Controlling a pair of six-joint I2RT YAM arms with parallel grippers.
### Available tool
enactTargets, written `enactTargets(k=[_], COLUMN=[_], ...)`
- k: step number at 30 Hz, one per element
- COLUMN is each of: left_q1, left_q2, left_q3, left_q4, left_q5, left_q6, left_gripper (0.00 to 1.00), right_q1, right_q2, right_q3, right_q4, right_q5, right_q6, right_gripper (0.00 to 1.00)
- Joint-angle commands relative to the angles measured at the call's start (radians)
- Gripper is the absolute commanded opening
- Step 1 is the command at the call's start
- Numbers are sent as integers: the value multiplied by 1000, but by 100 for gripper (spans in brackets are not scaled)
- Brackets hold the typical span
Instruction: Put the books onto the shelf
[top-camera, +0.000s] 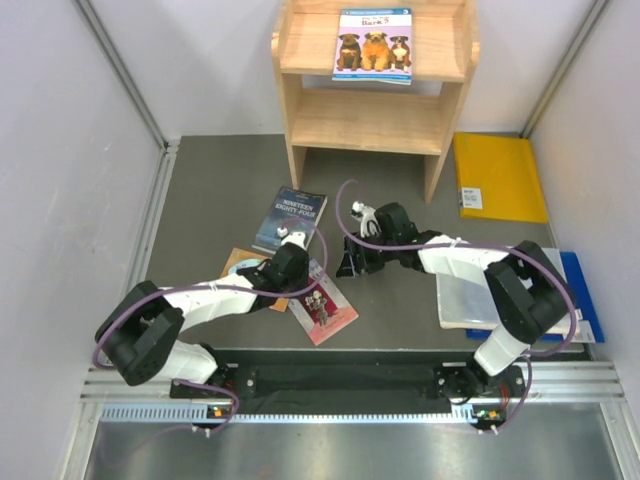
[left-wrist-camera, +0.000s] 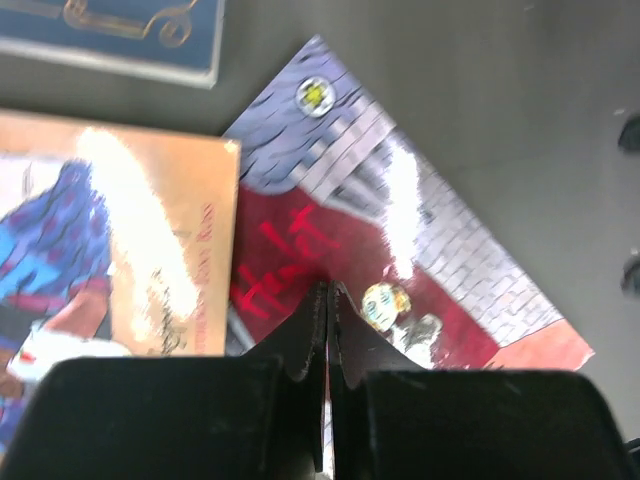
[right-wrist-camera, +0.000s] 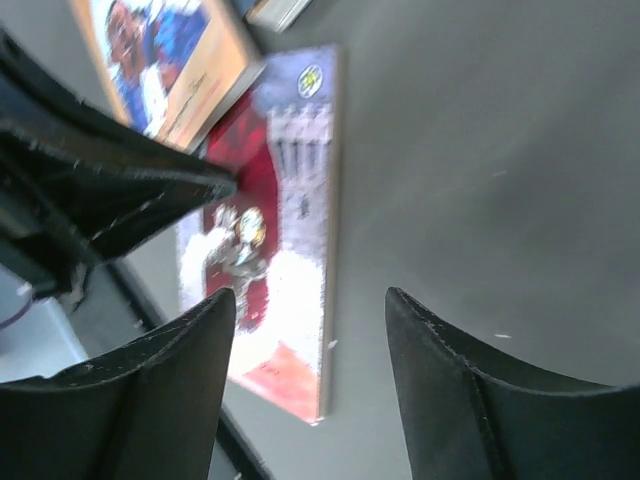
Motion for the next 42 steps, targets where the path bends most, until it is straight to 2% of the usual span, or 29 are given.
enactTargets(k=[1,8,13,16,19,23,31,35,38,42], left_q1=[-1,-1,-1,-1,-1,-1,-1,-1,-1,-1], left_q2=[-16,81,116,131,145,173,176,153,145,144], left_q3=[45,71,66,63,57,51,60,59,57,54], left_q4=[-129,-141,-111,-106,-95,-78,-68,-71,-69,-81], left_q5=[-42,-7,9,10,13,27,41,38,41,41], left_q6=[-69,-98,-103,-103,-102,-105,-102,-97,-97,-95], left_gripper=[0,0,0,0,0,0,0,0,0,0], right_q1=[7,39,72,88,105,120,132,138,137,137], right_q2=[42,170,209,217,214,194,255,284,283,241], right_q3=[12,55,69,63,71,65,91,117,88,23], right_q4=[65,7,33,124,160,220,191,122,180,316], right_q5=[-171,-187,-216,-260,-283,-299,-230,-139,-118,-63], right_q6=[32,43,74,123,161,201,223,229,288,399], right_gripper=[62,63,63,62,57,36,35,20,13,19])
